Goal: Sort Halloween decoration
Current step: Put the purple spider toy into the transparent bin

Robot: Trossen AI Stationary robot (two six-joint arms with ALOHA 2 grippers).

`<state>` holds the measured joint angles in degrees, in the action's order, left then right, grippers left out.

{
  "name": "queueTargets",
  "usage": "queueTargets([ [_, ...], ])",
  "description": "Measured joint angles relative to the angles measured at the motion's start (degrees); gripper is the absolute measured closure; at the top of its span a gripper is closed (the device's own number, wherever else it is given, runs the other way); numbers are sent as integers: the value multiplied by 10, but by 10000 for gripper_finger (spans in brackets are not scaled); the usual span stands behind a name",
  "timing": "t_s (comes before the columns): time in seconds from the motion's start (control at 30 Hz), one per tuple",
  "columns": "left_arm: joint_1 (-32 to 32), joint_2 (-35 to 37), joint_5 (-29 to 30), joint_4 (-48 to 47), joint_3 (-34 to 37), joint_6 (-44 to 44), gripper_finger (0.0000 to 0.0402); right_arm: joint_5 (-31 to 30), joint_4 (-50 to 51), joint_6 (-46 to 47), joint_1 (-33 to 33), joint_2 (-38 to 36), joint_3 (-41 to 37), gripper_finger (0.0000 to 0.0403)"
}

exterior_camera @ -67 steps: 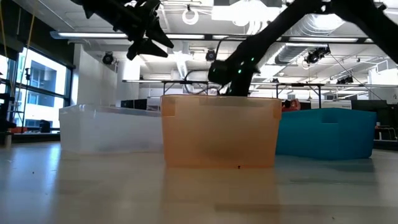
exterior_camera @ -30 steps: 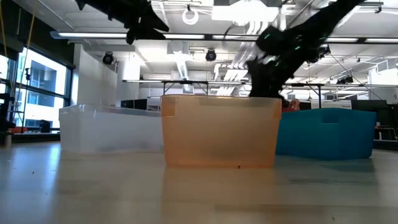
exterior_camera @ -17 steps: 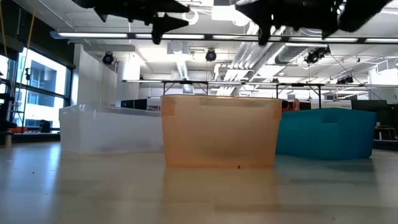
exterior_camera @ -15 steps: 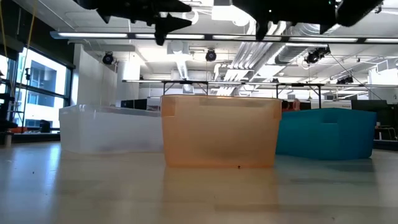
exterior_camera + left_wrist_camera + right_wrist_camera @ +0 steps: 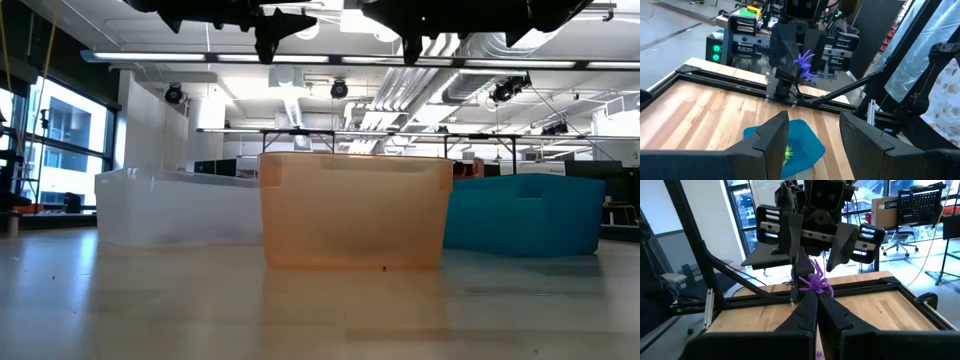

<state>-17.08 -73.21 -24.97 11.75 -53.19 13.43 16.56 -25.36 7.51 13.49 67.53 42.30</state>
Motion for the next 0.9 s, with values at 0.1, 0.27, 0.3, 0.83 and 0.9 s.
queueTargets([
  [0.1,-1,8,0,-15,0,5,236,0,0,0,-3,0,0,403],
  [0.27,-21,53,1,-78,0,18,236,0,13,36,-29,23,1,403],
  [0.3,-27,64,4,-92,0,23,236,1,23,39,-40,33,1,403],
  [0.83,-43,223,78,-124,0,52,236,-58,174,-18,-108,405,300,403],
  [0.9,-43,237,74,-128,0,48,236,-100,234,4,-104,448,357,403],
])
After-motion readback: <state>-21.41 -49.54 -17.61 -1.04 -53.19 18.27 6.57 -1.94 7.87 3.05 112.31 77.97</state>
